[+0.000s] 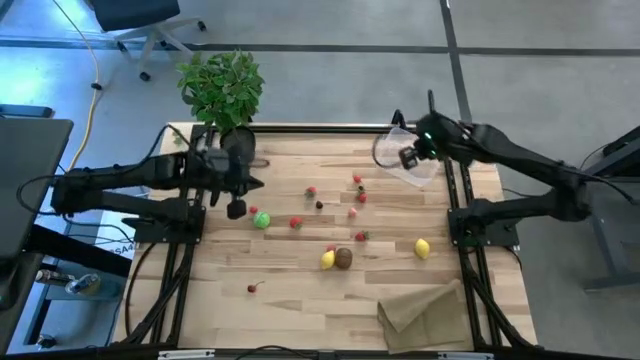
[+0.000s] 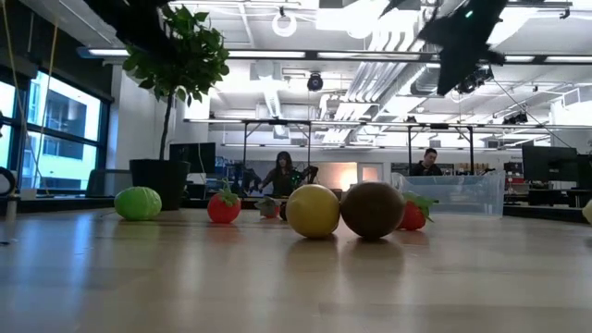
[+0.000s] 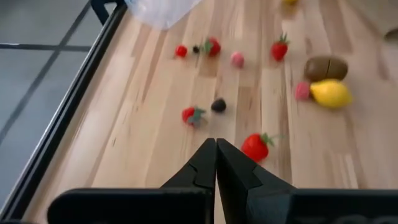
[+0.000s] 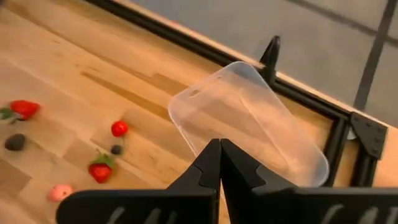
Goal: Pick and placing Produce into tupperware
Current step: Move the transparent bin, then put the right lemon into the transparent bin
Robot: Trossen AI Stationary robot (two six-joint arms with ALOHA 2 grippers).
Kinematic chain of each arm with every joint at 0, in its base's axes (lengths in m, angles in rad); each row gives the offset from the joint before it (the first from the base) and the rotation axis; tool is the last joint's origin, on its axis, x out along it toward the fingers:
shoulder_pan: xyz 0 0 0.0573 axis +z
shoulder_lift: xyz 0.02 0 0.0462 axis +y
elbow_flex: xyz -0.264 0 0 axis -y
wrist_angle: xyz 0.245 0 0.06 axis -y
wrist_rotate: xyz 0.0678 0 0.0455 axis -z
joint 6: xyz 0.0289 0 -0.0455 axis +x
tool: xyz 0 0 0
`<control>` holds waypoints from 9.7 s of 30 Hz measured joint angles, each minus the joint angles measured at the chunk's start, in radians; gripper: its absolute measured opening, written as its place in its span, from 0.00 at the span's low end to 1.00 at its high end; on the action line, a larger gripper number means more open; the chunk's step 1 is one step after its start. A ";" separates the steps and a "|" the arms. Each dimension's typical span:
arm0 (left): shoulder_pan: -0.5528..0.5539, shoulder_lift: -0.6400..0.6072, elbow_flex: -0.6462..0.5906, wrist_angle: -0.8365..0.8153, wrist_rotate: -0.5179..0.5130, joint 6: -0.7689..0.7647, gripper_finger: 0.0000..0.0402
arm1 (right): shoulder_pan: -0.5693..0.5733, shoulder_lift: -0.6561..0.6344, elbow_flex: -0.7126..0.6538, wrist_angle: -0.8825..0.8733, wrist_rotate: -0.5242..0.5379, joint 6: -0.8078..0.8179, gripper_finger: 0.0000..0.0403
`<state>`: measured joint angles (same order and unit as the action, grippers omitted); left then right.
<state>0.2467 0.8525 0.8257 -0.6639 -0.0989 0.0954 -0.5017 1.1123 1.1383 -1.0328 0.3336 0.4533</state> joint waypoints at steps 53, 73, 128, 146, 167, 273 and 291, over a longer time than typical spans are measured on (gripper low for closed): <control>-0.307 0.004 0.000 -0.044 -0.261 -0.130 0.01 | -0.118 0.730 0.036 0.625 -0.450 0.062 0.00; -0.307 0.004 0.000 -0.042 -0.259 -0.126 0.01 | 0.105 1.137 0.784 0.115 -0.414 -0.087 0.00; -0.306 0.004 0.000 -0.040 -0.264 -0.127 0.01 | -0.009 1.174 0.837 0.061 -0.124 -0.278 0.00; -0.306 0.004 0.000 -0.036 -0.263 -0.072 0.01 | 0.073 0.793 0.926 -0.256 -0.233 -0.173 0.00; -0.306 0.004 0.000 0.000 -0.165 -0.072 0.01 | 0.707 0.121 0.518 -0.539 -0.014 0.727 0.00; -0.306 0.004 0.000 -0.041 -0.156 0.091 0.01 | 1.174 0.255 -0.434 0.026 -0.201 1.790 0.44; -0.306 0.004 0.000 -0.042 -0.156 0.091 0.01 | 1.115 0.255 -0.434 0.009 -0.177 1.819 0.44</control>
<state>-0.0592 0.8566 0.8253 -0.7055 -0.2554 0.1861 0.6136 1.3674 0.7040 -1.0233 0.1565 2.2724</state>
